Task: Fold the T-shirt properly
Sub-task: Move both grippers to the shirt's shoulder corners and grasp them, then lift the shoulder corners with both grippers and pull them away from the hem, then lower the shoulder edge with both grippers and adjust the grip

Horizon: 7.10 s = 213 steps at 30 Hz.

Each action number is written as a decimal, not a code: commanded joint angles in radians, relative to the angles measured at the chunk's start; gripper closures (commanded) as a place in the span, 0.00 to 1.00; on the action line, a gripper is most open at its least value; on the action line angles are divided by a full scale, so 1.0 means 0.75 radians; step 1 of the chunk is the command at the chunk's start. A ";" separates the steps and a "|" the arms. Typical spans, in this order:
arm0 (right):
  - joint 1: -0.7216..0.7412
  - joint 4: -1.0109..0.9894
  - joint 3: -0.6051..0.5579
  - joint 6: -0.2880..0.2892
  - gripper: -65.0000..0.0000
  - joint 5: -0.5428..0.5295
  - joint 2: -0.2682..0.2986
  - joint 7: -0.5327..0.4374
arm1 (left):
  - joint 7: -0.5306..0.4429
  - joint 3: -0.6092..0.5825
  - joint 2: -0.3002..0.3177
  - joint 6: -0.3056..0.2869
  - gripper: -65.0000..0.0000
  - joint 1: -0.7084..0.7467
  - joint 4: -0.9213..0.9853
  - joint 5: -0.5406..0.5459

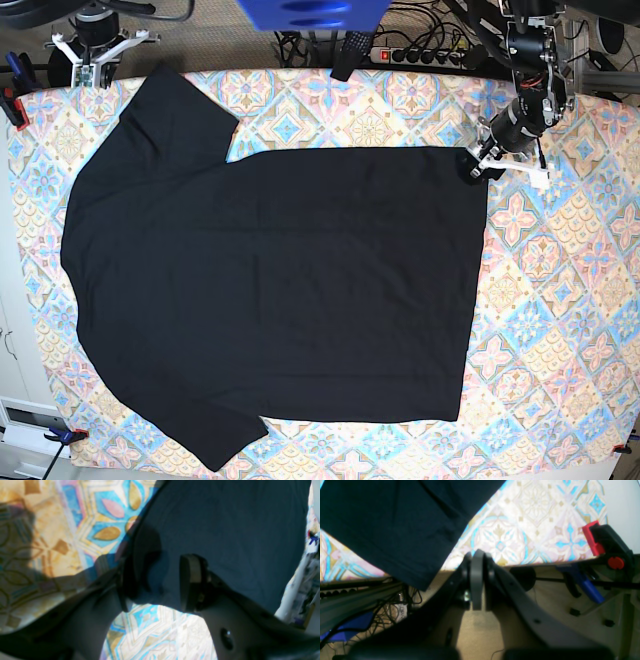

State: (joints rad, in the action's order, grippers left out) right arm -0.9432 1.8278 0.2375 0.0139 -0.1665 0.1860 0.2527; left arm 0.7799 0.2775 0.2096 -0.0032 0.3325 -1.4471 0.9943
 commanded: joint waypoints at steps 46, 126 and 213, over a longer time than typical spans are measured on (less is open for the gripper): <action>0.420 -0.263 0.210 0.314 0.59 -0.597 0.009 0.630 | 0.047 -0.009 -0.019 0.005 1.00 0.053 -0.009 0.003; 0.334 0.121 0.431 0.578 1.00 -0.802 0.011 0.701 | 0.045 0.104 0.137 0.009 1.00 0.329 -0.633 -0.007; 1.068 -0.789 0.398 0.580 0.54 -0.720 0.089 0.873 | 0.039 0.003 0.020 0.014 1.00 -0.250 0.241 0.003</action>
State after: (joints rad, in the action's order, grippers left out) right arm -0.1547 1.2224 0.5308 0.4458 -0.7044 0.2314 0.9161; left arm 0.7959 0.2787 0.2165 -0.0040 0.1425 -1.2602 1.0073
